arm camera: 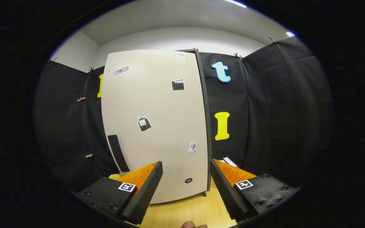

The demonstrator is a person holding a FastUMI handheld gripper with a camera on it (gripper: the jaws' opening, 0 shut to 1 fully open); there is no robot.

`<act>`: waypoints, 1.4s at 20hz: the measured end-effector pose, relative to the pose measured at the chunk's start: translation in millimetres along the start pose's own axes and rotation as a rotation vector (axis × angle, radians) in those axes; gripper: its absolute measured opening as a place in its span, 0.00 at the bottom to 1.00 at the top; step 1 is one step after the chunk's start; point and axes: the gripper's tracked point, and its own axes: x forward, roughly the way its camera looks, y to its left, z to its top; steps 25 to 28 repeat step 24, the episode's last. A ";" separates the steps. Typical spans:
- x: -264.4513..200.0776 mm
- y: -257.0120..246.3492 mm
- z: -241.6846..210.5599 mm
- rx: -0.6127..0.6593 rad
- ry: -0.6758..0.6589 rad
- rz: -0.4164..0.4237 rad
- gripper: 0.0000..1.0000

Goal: Open the shoe cabinet door, grab the shoes and put them into the shoe cabinet, then close the shoe cabinet door.

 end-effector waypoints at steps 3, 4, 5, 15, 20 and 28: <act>-1.7 2.8 0.8 -0.013 -0.004 0.003 0.98; -2.3 2.2 1.0 -0.014 -0.006 0.002 0.98; -2.5 2.0 1.5 -0.018 -0.009 0.001 0.98; -3.8 4.5 3.2 -0.036 -0.016 0.003 0.98; -4.2 3.4 2.5 -0.033 -0.015 0.002 0.98; -2.9 4.7 1.8 -0.033 -0.010 0.006 0.98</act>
